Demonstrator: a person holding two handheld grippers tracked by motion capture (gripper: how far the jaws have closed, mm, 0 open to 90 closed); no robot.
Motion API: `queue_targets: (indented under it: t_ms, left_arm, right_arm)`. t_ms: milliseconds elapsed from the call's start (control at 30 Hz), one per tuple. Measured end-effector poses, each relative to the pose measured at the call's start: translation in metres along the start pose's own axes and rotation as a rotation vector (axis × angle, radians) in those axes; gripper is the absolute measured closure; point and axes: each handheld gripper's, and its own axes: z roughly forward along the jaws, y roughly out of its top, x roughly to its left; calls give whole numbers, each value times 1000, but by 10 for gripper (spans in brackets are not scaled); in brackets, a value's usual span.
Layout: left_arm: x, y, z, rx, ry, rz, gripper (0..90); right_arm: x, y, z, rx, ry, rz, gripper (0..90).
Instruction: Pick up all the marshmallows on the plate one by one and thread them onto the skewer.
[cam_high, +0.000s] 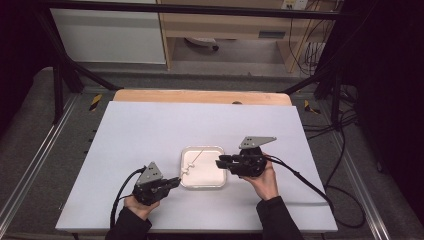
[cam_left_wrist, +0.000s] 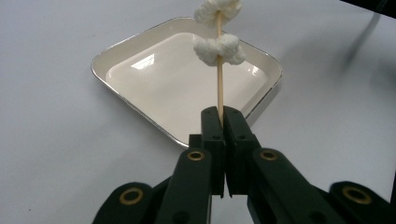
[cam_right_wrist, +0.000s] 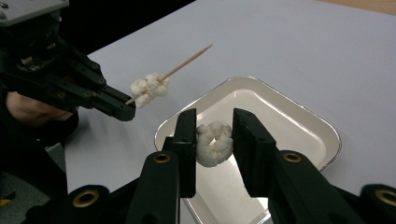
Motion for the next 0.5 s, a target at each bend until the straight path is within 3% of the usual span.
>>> queue_targets:
  t_ms: [500]
  left_arm:
    - [-5,1,-1,-22,-22,14,882]
  right_arm:
    - [-2,15,-15,-112,31,60,719]
